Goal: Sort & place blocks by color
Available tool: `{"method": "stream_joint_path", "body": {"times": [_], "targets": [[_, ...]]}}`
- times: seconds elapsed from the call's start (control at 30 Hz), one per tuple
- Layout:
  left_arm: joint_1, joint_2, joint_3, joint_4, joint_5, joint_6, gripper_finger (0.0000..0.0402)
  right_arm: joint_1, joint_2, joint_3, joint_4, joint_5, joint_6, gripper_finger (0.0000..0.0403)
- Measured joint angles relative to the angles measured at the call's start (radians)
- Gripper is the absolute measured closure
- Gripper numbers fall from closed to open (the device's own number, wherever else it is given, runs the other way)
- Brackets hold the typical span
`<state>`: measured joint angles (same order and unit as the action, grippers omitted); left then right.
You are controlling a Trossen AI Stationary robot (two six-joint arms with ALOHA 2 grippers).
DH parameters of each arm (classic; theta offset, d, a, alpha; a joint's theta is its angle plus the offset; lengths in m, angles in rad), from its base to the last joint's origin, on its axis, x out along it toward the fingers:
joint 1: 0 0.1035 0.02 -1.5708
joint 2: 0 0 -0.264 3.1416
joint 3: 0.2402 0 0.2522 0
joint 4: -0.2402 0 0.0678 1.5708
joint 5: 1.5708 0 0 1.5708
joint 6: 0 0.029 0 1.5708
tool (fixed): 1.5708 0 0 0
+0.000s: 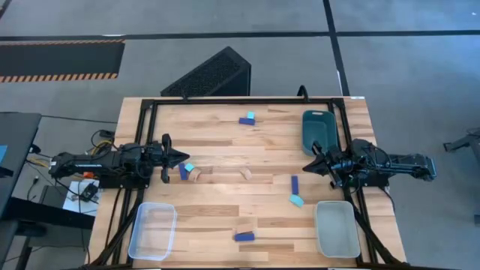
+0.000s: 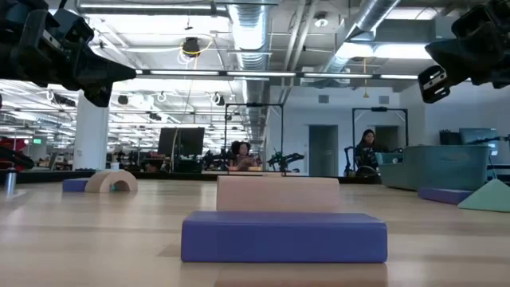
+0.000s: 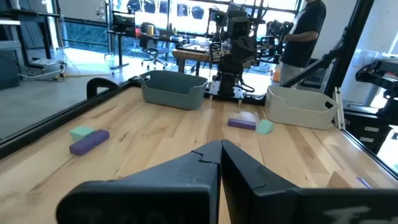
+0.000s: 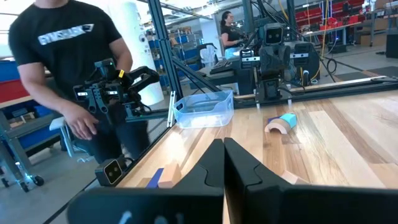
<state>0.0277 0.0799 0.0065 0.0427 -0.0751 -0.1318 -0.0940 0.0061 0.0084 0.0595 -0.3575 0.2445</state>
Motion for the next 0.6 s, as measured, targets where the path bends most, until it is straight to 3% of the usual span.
{"method": "stream_joint_path", "body": {"times": [0.47, 0.6], "targets": [[0.0, 0.0, 0.0, 0.0, 0.0, 0.0, 0.0401, 0.0, 0.0, 0.0, 0.0, 0.0, 0.0, 0.0391], [0.001, 0.004, 0.0, 0.03, -0.189, -0.138, 0.0401, 0.0, 0.0, 0.0, 0.0, 0.0, 0.0, 0.0391]]}}
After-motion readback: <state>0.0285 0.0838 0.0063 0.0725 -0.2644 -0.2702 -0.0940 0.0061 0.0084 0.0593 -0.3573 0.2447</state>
